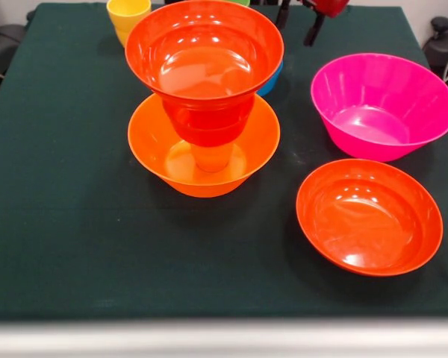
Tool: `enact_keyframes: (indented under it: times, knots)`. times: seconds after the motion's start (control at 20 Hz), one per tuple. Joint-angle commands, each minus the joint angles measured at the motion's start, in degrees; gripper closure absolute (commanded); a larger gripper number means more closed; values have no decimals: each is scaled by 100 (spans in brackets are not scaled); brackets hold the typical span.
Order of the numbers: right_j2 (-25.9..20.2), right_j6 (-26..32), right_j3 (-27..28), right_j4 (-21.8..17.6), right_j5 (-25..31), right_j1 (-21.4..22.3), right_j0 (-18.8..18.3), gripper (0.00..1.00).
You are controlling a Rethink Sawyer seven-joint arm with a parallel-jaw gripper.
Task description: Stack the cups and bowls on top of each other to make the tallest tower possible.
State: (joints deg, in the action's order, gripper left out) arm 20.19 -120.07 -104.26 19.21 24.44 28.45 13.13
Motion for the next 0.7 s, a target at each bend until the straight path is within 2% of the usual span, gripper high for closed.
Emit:
enact_keyframes:
  times: [0.05, 0.7]
  knots:
    - [-711, -447, -267, -345, -335, -398, -69, 0]
    - [-702, -556, -252, -284, -323, -460, 5, 0]
